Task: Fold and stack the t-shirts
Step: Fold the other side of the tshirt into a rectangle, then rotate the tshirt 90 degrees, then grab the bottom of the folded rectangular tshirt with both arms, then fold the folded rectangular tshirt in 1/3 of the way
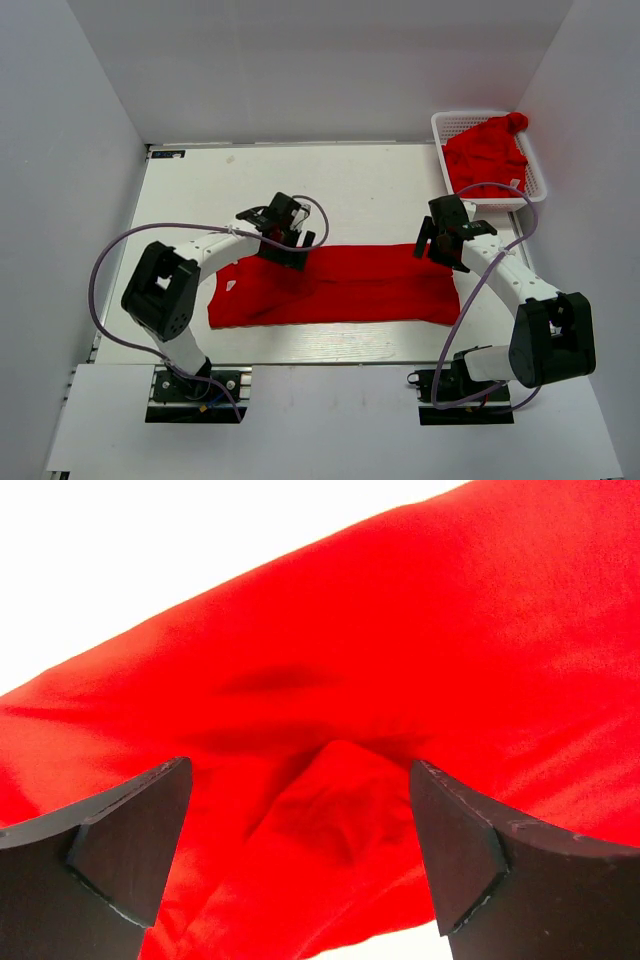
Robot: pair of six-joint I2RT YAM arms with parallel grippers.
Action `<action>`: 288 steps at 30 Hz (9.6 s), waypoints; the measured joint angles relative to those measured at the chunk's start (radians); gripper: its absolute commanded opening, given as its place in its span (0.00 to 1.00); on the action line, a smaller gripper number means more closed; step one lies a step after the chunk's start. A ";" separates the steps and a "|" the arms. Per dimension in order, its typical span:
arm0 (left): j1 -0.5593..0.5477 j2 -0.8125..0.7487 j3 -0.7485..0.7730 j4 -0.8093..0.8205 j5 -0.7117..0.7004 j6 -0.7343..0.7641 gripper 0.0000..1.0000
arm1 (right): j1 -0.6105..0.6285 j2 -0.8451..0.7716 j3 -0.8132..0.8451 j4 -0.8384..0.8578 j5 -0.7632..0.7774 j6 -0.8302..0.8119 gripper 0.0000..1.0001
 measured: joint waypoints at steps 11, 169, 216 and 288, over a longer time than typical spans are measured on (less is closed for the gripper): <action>0.000 -0.087 0.161 -0.225 -0.161 -0.166 1.00 | 0.001 0.012 0.031 -0.017 -0.035 -0.039 0.90; -0.405 -0.268 -0.369 -0.141 -0.045 -0.783 0.00 | 0.651 -0.231 -0.278 0.090 -0.321 0.369 0.00; 0.064 0.106 0.308 -0.293 -0.147 -0.515 0.00 | 0.383 0.381 0.485 -0.071 -0.133 0.042 0.00; 0.264 -0.339 -0.134 -0.040 0.032 -0.375 1.00 | 0.465 0.678 0.682 0.167 -0.600 -0.338 0.90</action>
